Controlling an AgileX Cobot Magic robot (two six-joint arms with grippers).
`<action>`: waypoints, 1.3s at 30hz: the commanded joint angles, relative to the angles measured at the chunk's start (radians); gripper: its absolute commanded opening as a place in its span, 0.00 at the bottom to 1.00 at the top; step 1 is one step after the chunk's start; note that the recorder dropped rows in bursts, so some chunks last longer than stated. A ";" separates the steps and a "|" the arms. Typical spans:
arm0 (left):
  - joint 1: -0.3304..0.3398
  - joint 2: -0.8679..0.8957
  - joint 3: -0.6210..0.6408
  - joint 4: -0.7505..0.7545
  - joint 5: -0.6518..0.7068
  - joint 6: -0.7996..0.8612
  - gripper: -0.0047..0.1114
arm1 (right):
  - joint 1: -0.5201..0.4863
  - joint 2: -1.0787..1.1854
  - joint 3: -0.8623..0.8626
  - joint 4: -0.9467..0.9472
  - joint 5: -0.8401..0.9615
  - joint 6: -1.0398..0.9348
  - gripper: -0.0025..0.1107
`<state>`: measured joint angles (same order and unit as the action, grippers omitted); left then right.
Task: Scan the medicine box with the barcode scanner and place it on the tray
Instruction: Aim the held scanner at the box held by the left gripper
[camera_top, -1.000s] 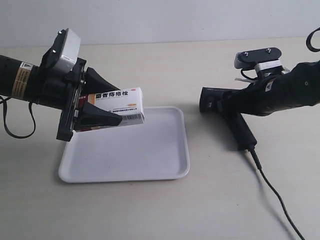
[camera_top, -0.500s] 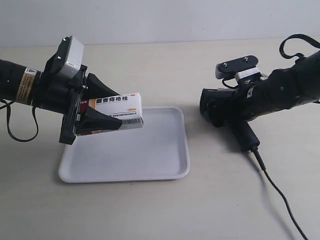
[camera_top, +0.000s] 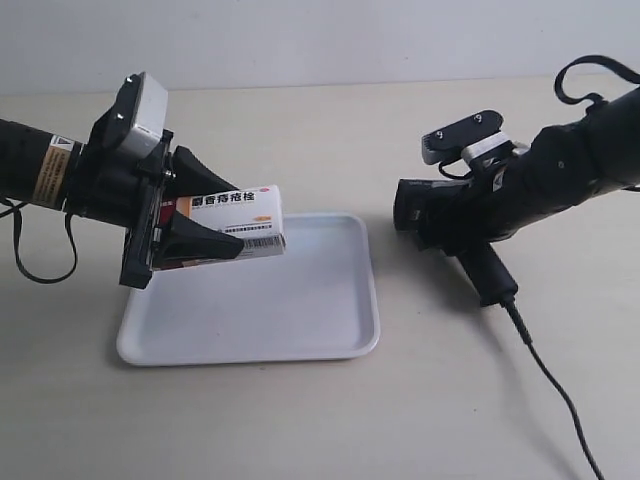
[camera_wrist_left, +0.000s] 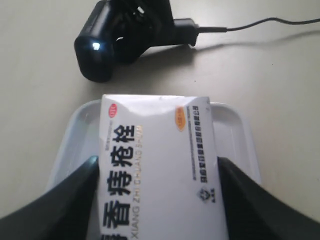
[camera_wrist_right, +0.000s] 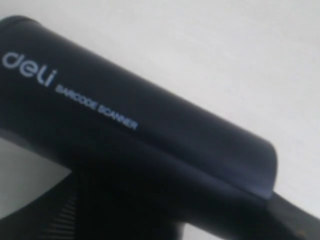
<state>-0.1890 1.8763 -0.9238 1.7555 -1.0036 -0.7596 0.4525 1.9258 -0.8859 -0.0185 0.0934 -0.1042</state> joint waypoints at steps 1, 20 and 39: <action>-0.002 0.005 0.005 -0.011 0.037 0.000 0.04 | 0.001 -0.132 -0.005 -0.058 0.135 -0.009 0.09; -0.002 0.088 0.005 -0.078 0.024 0.124 0.04 | 0.077 -0.240 0.012 -0.106 0.272 -0.027 0.02; -0.002 0.089 0.005 -0.097 -0.036 0.137 0.04 | 0.077 -0.224 0.010 -0.521 0.305 0.349 0.02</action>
<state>-0.1890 1.9683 -0.9215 1.6821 -1.0441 -0.6251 0.5281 1.7399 -0.8775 -0.5092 0.3908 0.2120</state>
